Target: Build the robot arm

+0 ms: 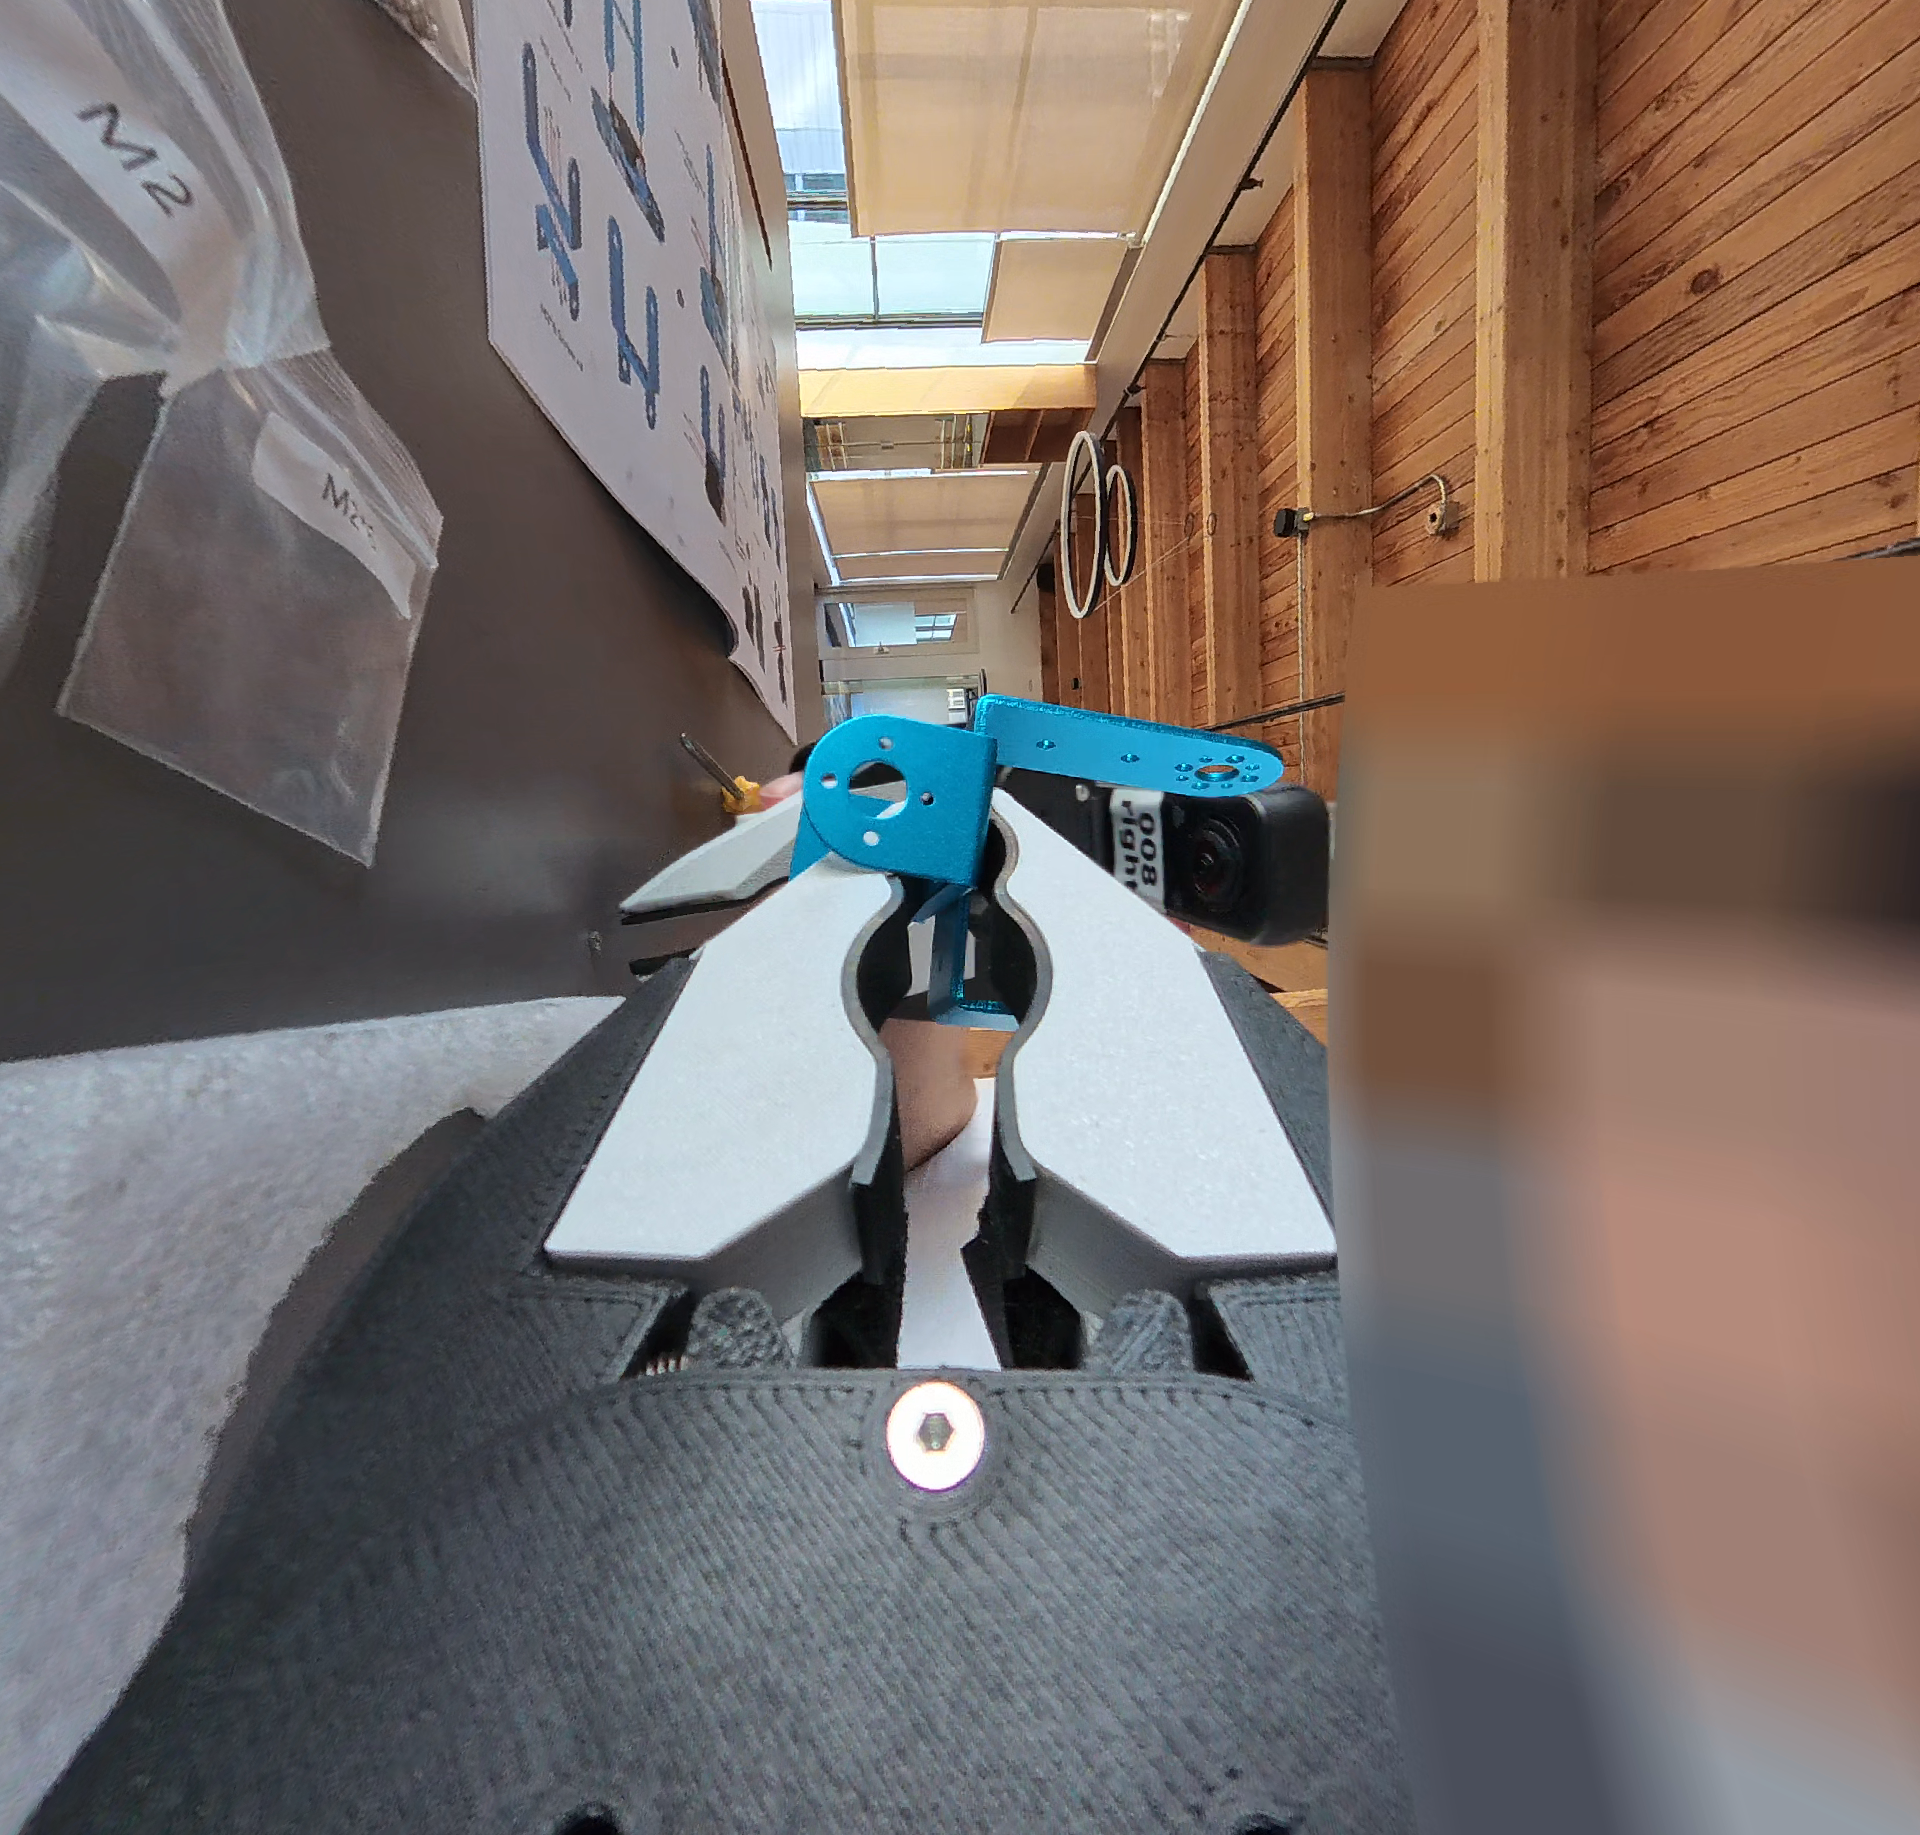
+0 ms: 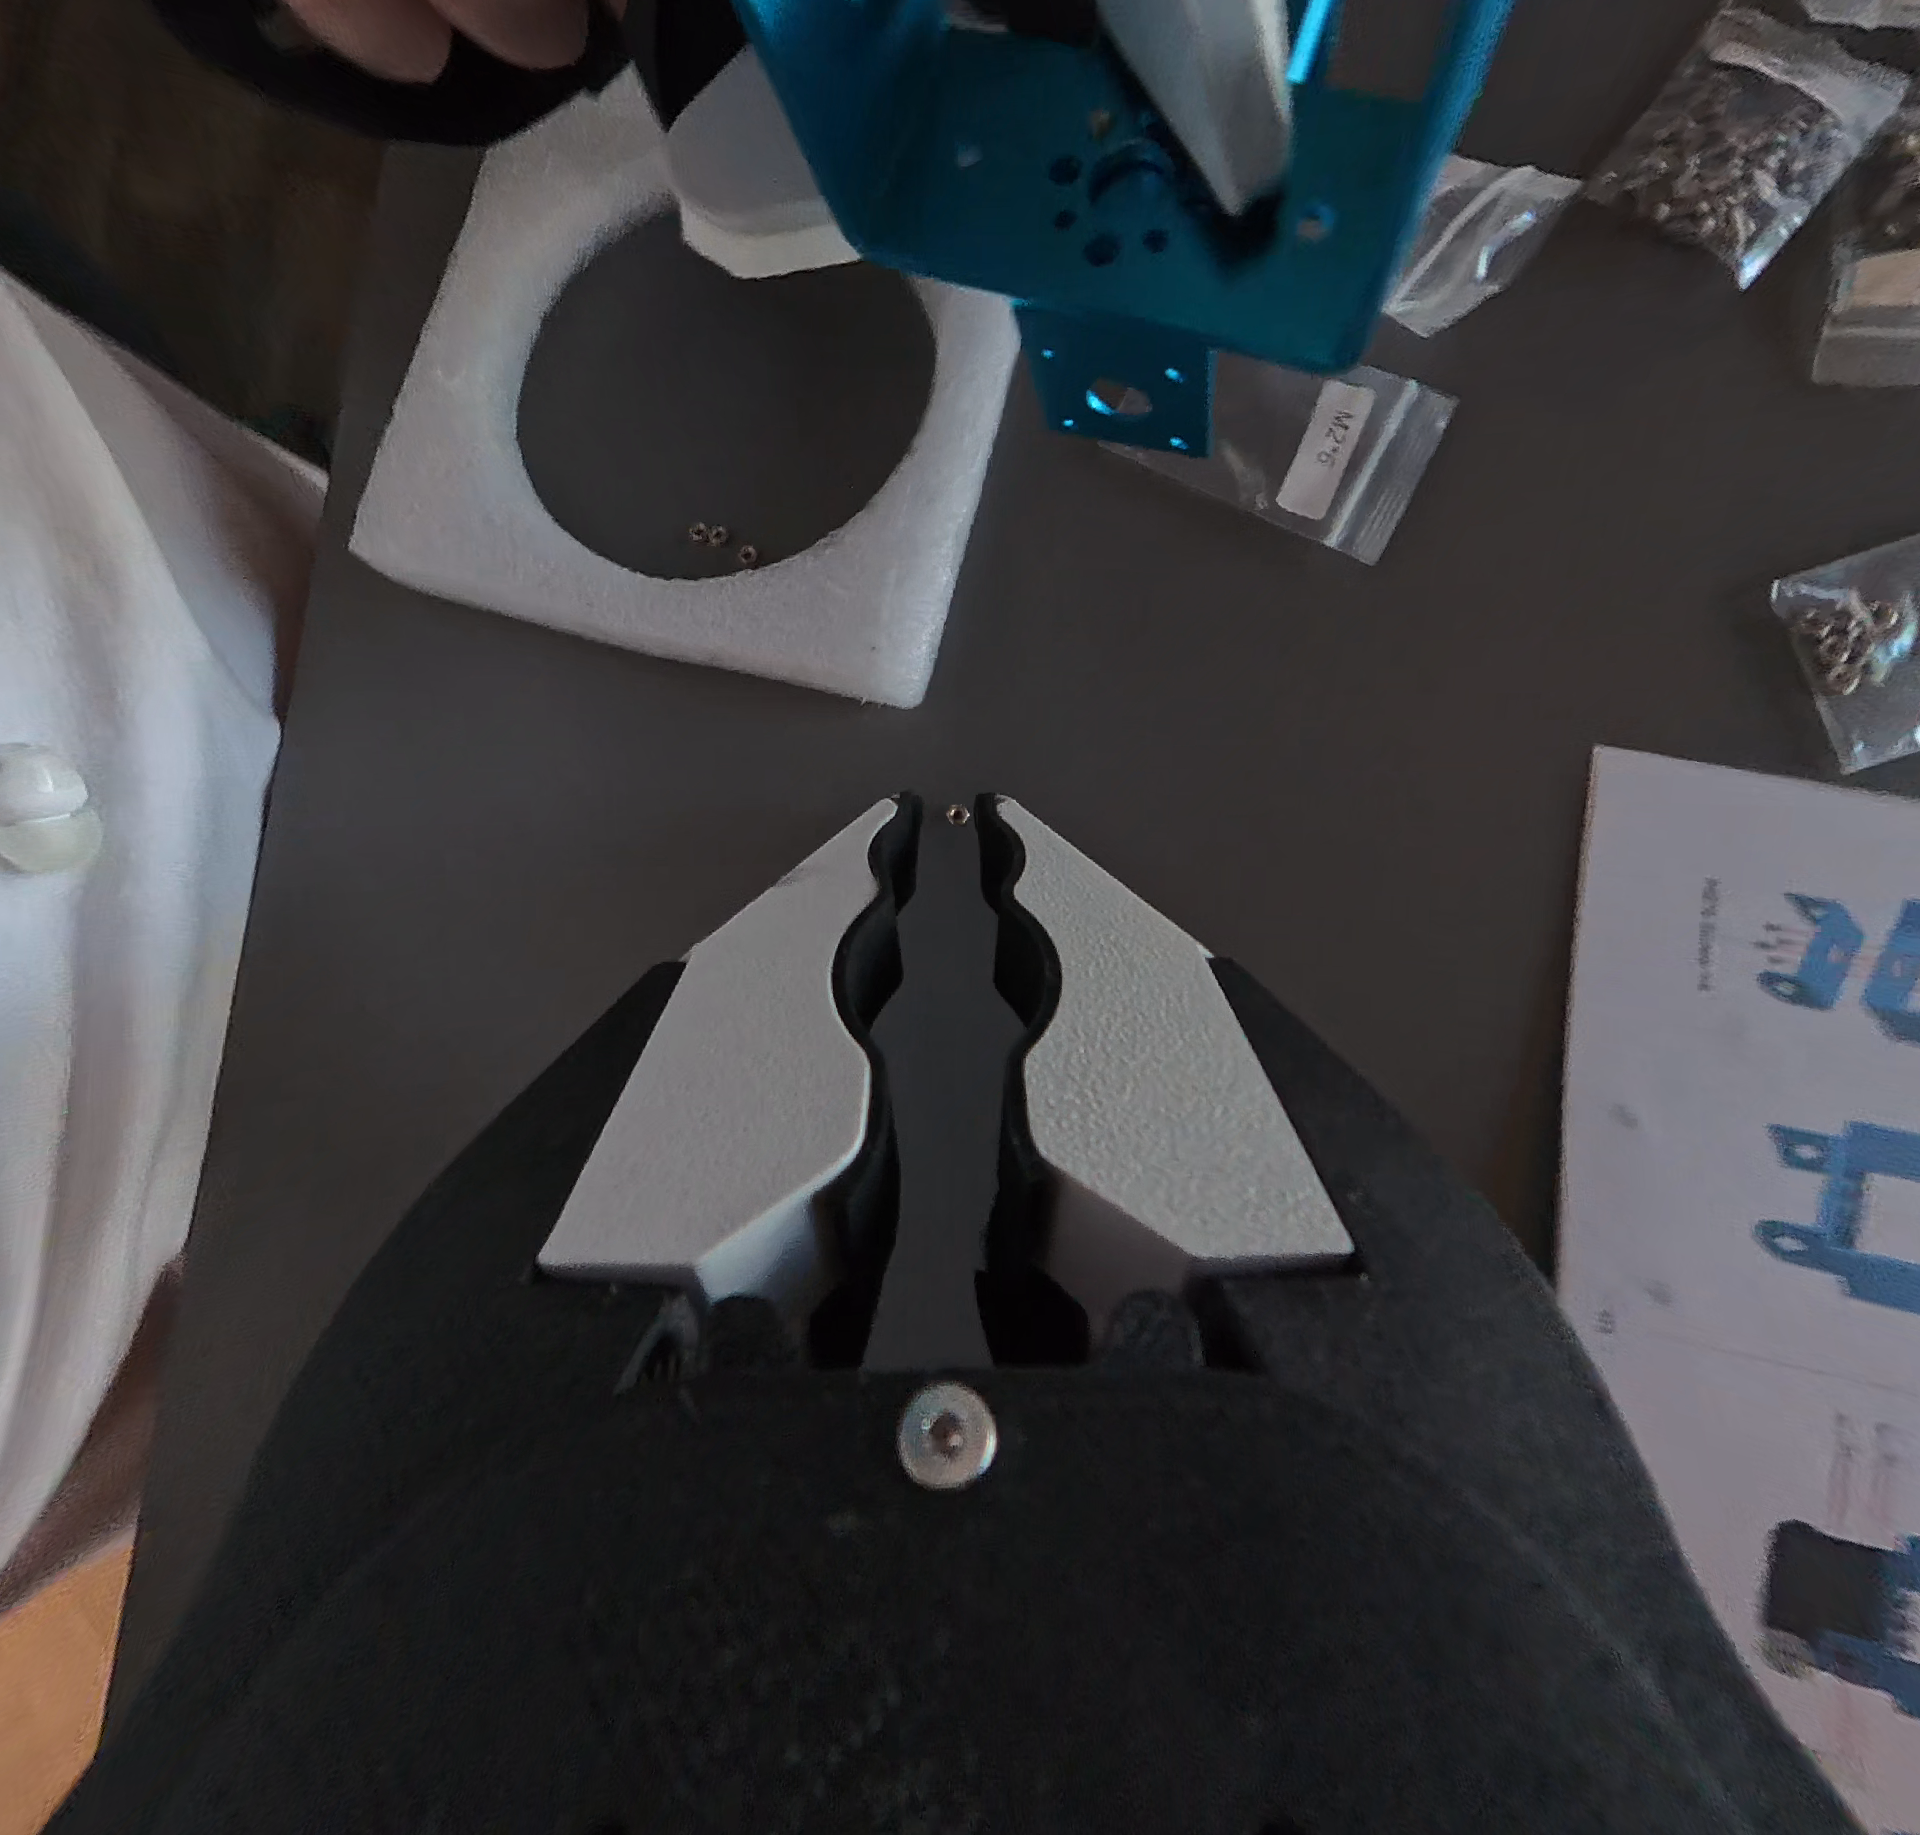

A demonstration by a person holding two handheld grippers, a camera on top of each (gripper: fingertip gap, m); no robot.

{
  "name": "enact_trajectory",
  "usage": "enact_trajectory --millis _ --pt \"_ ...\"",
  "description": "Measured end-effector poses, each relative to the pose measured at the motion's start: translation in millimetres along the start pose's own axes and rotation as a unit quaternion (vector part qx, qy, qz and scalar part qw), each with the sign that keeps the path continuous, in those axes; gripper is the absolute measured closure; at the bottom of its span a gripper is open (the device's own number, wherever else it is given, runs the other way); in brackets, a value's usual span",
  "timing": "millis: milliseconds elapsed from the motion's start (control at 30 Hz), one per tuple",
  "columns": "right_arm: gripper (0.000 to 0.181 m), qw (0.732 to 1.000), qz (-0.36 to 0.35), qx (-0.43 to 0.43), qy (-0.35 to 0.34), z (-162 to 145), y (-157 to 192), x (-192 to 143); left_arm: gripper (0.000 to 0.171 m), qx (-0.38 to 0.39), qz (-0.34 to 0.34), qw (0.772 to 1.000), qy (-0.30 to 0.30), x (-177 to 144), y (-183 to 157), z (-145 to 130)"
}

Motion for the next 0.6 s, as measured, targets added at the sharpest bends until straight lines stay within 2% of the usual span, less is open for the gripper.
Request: enact_trajectory --millis 33,100,233,367,600 --pt "0.171 1.0 -0.011 -0.018 0.018 3 0 -2 0.165 0.004 0.0 1.0 -0.001 -1 -1 0" --pt "0.175 0.998 -0.021 -0.036 0.053 7 -2 -3 0.165 0.011 -0.002 1.0 -0.004 -4 -2 -1" --pt "0.174 0.994 0.01 0.036 0.105 14 -3 0 0.165 0.022 -0.006 1.0 -0.019 -14 -5 -2" --pt "0.174 0.986 -0.02 0.107 0.126 15 2 -1 0.165 0.032 -0.006 0.999 -0.041 -30 -5 -2" --pt "0.171 0.973 -0.058 0.136 0.178 21 7 5 0.165 0.061 -0.006 0.997 -0.05 -51 -8 0"
Point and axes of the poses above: each gripper's, where its closed fingertips meet, x out along the fingers, z out of its top, y = z × x across the jaws, the point moved 7 cm from there along -x, back along the fingers, and after that the axes turned 12 degrees about y, right-handed, at the moved point
